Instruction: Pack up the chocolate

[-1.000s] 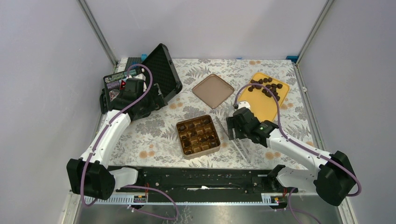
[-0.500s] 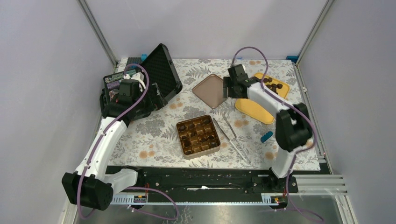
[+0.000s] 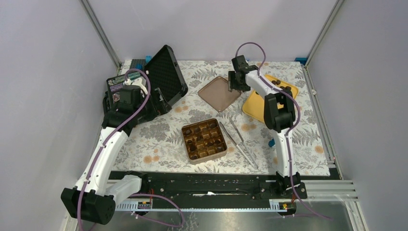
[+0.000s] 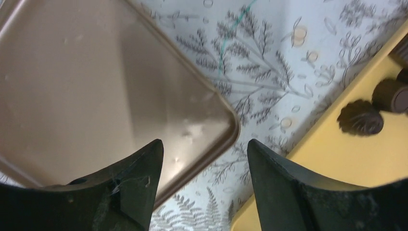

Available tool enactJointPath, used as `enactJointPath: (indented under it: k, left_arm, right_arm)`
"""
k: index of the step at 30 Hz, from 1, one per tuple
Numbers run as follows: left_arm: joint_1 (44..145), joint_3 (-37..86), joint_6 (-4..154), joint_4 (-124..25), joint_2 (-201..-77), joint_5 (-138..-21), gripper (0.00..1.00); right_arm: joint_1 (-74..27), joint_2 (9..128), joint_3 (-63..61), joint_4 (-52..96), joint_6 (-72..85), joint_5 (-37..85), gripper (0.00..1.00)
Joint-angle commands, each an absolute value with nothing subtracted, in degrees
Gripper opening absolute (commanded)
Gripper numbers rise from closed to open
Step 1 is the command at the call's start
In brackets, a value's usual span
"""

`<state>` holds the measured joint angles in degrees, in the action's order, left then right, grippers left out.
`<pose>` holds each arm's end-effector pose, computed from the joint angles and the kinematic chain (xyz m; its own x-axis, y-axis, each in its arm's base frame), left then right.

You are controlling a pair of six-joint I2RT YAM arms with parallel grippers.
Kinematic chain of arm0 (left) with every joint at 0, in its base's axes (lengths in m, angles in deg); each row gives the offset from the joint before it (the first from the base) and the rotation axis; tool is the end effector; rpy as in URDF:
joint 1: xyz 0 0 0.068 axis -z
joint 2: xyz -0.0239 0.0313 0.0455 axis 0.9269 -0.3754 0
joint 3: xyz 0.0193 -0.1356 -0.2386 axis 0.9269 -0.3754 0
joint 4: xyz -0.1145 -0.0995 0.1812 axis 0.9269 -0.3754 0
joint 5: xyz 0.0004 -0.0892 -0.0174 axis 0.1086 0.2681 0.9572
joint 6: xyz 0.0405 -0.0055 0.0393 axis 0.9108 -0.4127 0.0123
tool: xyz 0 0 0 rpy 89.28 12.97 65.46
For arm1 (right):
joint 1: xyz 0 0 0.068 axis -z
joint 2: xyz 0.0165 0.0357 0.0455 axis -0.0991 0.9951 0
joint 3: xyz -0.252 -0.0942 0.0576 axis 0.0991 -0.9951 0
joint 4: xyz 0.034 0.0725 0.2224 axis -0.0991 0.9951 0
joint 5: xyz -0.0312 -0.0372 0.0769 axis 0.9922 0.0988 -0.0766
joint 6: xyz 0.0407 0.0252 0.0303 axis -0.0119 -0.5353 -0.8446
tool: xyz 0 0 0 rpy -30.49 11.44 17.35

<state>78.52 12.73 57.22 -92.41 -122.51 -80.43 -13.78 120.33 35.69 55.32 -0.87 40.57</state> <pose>0.1827 -0.0391 0.3362 -0.6754 -0.3626 -0.6421 -0.0572 0.8939 -0.4446 0.4660 0.1585 0.1969 -0.8039 -0.0234 -0.5943 -0.0505 0.9983 0.0290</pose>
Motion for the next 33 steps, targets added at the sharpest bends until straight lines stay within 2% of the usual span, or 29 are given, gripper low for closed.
enactJointPath:
  k: [1, 6, 10, 15, 19, 22, 33]
  left_arm:
    - [78.67, 12.10, 57.69, -90.96, -120.84, -80.45, 0.99]
    - [78.67, 11.25, 57.82, -91.04, -119.79, -80.38, 0.99]
    - [78.67, 10.22, 57.88, -91.31, -118.94, -80.01, 0.99]
    - [78.75, 9.42, 57.96, -92.04, -118.64, -79.61, 0.99]
    - [78.76, 8.89, 57.64, -92.09, -118.74, -78.95, 0.99]
    - [78.76, 8.49, 57.24, -92.09, -118.75, -78.88, 0.99]
    - [78.76, 8.55, 55.46, -91.96, -117.85, -77.10, 0.99]
  right_arm:
    - [-13.44, 124.19, 43.64, 58.01, 3.85, 42.98, 0.71]
    - [-11.70, 132.10, 54.42, 62.16, 4.21, 39.24, 0.71]
    - [-11.08, 137.87, 61.78, 65.56, 4.38, 37.94, 0.61]
    - [-11.12, 137.65, 59.34, 63.71, 4.18, 37.01, 0.38]
    - [-11.09, 136.86, 58.23, 62.73, 3.45, 34.69, 0.14]
    - [-11.07, 136.22, 58.92, 62.82, 2.85, 34.70, 0.00]
    - [-11.01, 129.58, 59.57, 61.85, 1.32, 33.61, 0.00]
